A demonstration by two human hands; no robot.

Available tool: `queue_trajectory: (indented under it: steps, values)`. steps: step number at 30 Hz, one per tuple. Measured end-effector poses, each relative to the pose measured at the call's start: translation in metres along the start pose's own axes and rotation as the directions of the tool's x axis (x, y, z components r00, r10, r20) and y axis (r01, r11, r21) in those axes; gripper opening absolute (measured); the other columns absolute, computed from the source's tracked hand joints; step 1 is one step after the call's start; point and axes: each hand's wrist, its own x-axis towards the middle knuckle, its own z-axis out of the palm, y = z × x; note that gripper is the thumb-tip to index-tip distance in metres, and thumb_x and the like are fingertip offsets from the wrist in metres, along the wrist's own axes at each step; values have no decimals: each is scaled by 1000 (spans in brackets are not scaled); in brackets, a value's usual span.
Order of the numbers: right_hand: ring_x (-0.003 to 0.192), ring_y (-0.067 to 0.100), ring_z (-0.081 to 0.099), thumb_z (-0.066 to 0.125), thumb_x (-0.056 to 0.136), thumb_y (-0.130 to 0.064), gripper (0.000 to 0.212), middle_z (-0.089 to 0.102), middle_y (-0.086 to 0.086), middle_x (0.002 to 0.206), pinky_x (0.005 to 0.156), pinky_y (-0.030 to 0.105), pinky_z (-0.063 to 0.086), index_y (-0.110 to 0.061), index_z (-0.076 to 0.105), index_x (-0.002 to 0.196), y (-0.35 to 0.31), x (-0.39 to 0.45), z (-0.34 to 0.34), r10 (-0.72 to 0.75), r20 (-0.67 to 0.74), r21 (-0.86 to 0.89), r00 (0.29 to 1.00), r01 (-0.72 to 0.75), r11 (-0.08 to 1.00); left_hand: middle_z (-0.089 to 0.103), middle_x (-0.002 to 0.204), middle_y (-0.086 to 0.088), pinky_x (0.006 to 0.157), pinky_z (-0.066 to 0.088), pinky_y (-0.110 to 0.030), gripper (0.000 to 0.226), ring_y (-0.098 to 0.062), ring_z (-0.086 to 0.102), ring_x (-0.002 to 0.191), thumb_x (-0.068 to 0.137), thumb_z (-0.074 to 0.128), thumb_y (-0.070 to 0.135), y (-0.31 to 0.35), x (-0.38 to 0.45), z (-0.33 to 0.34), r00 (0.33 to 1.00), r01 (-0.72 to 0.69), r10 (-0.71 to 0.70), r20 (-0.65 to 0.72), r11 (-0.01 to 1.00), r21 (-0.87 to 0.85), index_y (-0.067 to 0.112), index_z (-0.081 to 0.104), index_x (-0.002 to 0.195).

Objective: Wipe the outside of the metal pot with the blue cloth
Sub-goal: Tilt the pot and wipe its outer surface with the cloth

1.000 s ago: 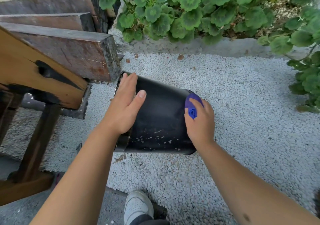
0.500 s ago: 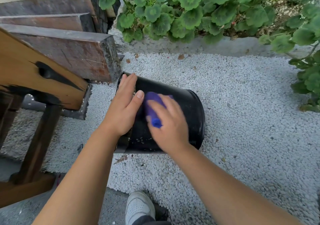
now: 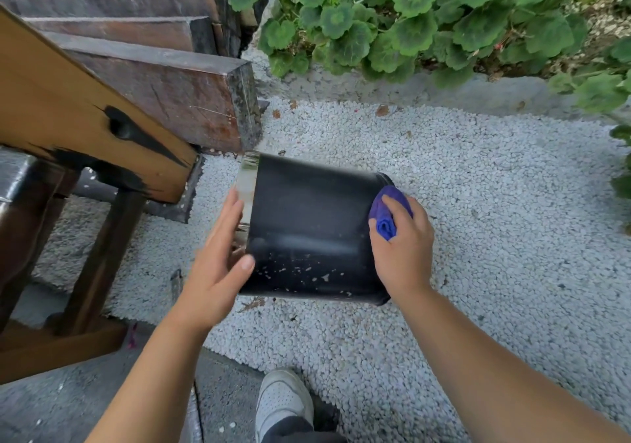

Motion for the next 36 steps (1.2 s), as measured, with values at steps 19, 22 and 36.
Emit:
queue_trajectory:
  steps: [19,22,36]
  values:
    - [86,33,68,72,60,-37,30,72,19,99,83,53,55,-17,67,82,-10,96,-31,444,325,313,835,-538,783,-18,160,16,106,4,-1,85,15,-9,141,94,41,51,69,99,-14,965,107,-81,249,990,-95,26,-12,154]
    - [88,34,68,72,65,-37,22,71,15,97,81,52,56,-21,66,78,-5,95,-26,435,302,287,848,-516,807,-9,163,10,119,-1,-22,75,1,-11,147,96,36,51,72,98,-3,984,5,-6,179,1000,8,23,-1,156]
    - [113,18,54,60,83,-38,43,61,-4,127,98,35,43,-33,61,126,-124,17,-20,-285,127,256,950,246,935,26,159,6,123,10,-34,76,-1,11,147,88,23,65,70,108,9,995,99,-99,10,995,-14,21,33,150]
